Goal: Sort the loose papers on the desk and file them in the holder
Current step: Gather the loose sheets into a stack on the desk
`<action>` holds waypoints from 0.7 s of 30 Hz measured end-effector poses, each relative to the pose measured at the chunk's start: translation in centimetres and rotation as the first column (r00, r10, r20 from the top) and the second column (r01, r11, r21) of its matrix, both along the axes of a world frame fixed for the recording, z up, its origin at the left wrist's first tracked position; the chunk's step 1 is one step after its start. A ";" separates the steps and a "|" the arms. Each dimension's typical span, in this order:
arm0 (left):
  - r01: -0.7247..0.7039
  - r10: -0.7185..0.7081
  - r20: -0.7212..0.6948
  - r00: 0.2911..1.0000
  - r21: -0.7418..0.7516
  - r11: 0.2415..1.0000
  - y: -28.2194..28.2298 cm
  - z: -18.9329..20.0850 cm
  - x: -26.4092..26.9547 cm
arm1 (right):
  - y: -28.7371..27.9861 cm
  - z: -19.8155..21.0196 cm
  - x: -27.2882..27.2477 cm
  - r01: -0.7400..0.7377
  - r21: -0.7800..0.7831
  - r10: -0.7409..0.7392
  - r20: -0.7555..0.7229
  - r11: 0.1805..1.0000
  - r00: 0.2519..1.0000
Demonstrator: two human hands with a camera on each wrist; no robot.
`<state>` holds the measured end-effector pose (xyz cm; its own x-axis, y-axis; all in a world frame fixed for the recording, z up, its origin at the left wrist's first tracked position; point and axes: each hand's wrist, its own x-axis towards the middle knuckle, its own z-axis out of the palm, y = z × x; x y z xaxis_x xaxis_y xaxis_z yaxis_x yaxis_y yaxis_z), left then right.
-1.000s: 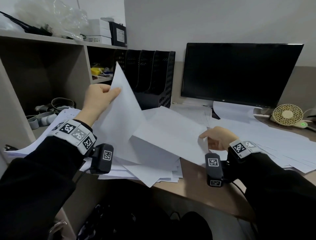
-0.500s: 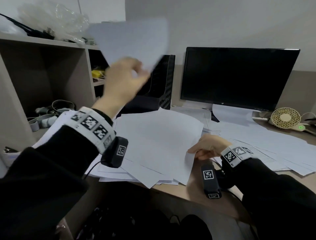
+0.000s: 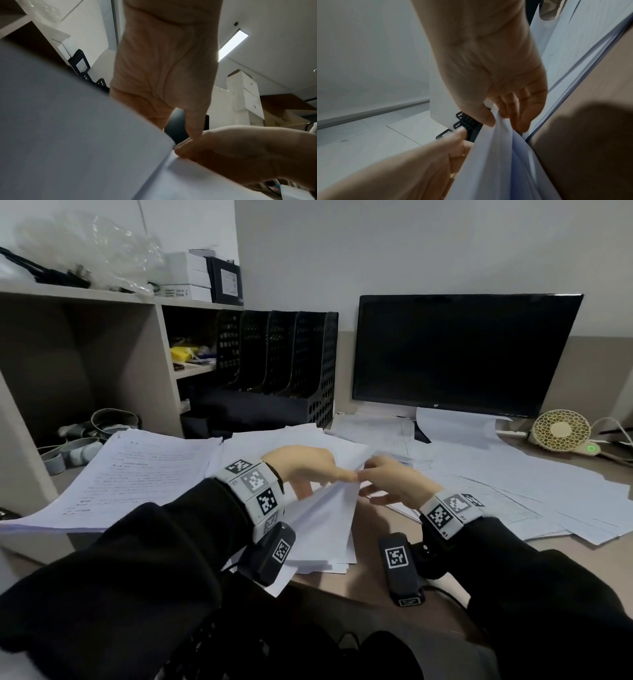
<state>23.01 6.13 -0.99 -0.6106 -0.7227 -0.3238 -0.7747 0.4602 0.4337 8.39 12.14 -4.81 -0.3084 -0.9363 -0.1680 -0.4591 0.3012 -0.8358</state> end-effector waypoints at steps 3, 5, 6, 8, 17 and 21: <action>-0.060 0.067 -0.082 0.994 0.083 0.995 0.4 1.0 1.0 | -0.5 0.1 0.9 -0.022 -0.147 0.014 -0.053 0.989 0.998; -0.077 0.087 -0.089 0.992 0.110 0.991 0.4 1.9 1.9 | -0.7 0.1 1.6 -0.049 -0.248 0.025 -0.101 0.968 0.995; -0.081 0.091 -0.075 0.993 0.125 0.989 0.3 2.2 2.4 | -0.9 0.2 2.0 -0.074 -0.282 0.041 -0.123 0.957 0.992; -0.094 0.102 -0.039 0.994 0.166 0.982 -0.2 2.8 3.1 | -1.4 0.3 2.6 -0.092 -0.329 0.062 -0.101 0.940 0.993; -0.210 0.208 0.039 0.977 0.295 0.932 -1.9 1.6 2.5 | -4.1 0.2 2.0 -0.066 -0.150 0.062 -0.029 0.987 0.998; -0.192 0.173 0.089 0.981 0.295 0.936 -1.8 0.8 1.4 | -2.8 0.5 0.9 -0.055 -0.063 0.044 -0.156 0.996 0.987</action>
